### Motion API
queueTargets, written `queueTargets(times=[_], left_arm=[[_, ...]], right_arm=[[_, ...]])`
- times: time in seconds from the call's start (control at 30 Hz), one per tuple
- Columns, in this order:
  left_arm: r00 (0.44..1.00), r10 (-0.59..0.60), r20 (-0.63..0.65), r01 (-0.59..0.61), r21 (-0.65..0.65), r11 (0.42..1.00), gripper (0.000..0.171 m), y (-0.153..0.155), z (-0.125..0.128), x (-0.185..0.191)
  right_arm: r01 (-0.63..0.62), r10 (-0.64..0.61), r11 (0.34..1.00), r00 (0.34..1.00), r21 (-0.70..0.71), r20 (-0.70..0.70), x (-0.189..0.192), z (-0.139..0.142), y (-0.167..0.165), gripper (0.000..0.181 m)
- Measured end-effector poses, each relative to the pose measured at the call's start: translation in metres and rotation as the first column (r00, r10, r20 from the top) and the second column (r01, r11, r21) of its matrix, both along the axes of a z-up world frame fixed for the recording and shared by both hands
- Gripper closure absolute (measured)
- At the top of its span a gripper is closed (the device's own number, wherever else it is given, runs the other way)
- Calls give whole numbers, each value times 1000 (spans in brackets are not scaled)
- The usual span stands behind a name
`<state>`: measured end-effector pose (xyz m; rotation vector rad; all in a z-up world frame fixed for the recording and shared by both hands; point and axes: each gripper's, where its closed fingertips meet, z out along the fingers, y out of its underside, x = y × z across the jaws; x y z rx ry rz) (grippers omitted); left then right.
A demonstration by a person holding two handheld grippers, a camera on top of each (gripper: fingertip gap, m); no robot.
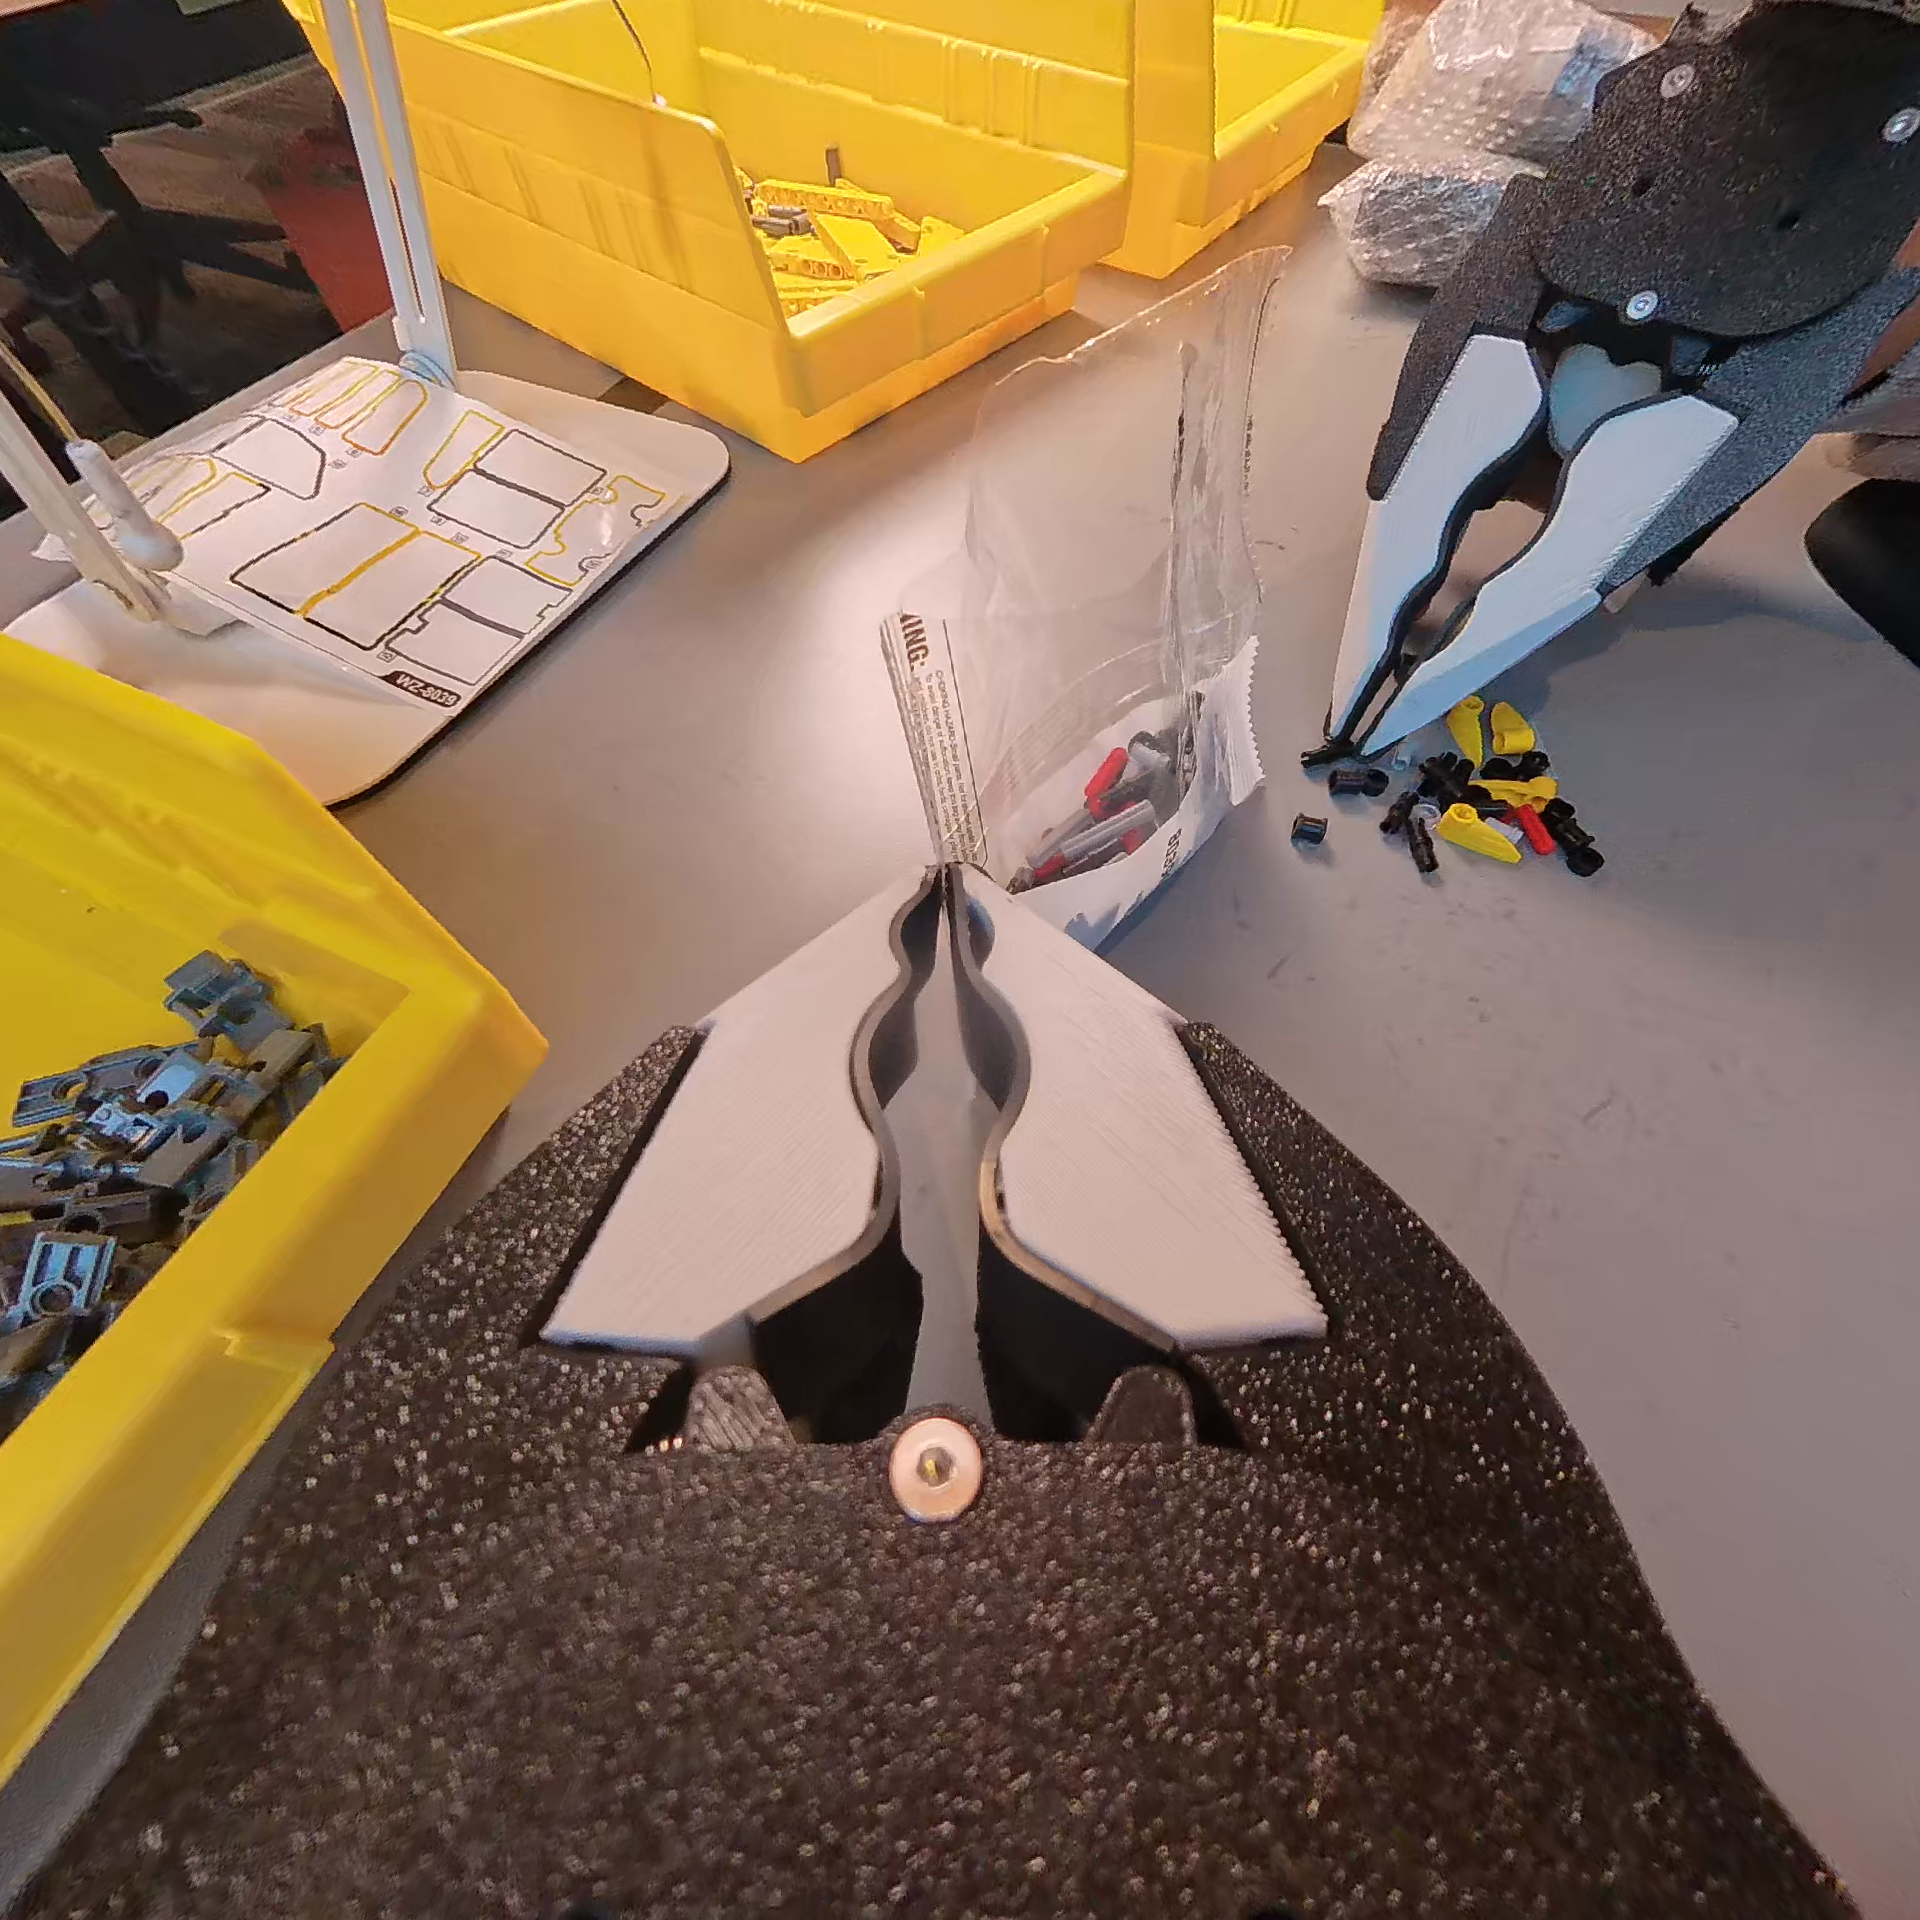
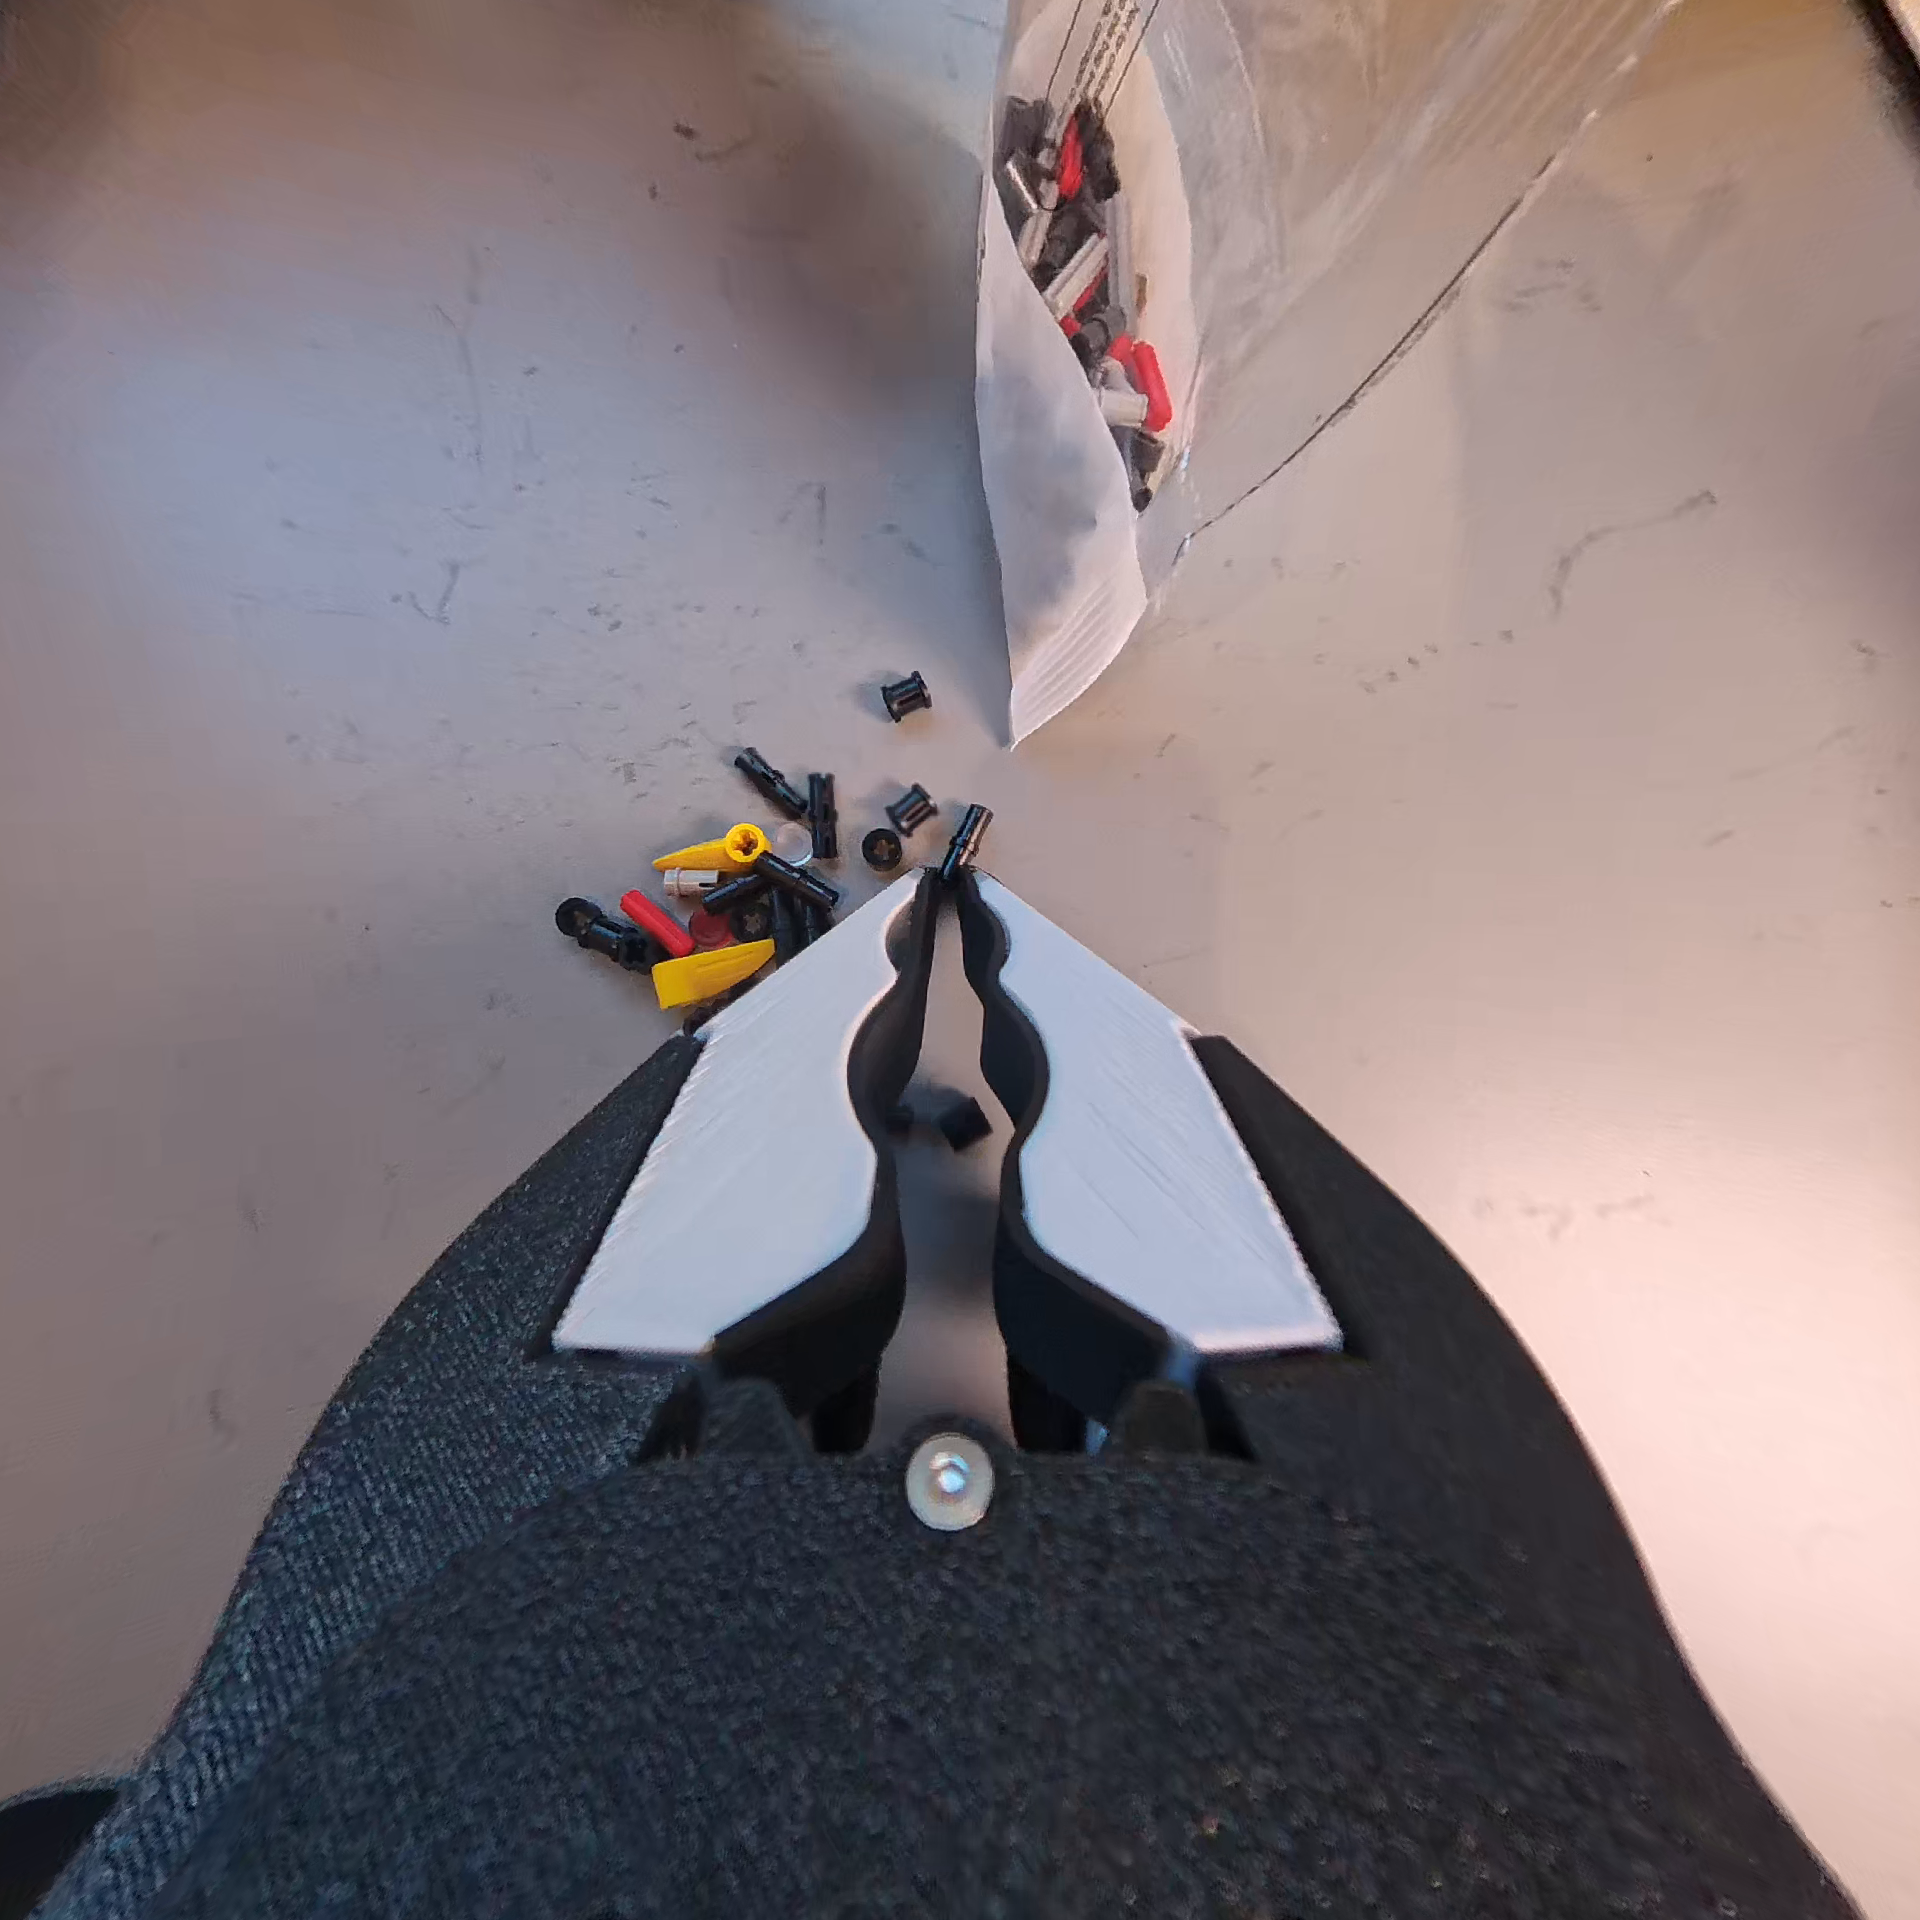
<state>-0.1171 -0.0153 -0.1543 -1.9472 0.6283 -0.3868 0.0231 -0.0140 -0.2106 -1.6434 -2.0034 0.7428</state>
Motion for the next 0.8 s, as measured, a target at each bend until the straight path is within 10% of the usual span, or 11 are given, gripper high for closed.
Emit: queueTargets(times=[0.27, 0.5, 0.8], left_arm=[[1000, -7, 3, 7, 0, 1000, 171, 0, 0, 1], [999, -52, 4, 52, 23, 998, 171, -2, 2, 12], [998, -65, -2, 65, 57, 996, 171, -4, 10, 15]], right_arm=[[-40, 39, 999, 997, -14, -62, 0, 17, -4, 178], [-55, 77, 996, 921, 67, -381, -50, 137, 4, 178], [-31, 52, 998, 919, 62, -390, -69, 139, 25, 164]])
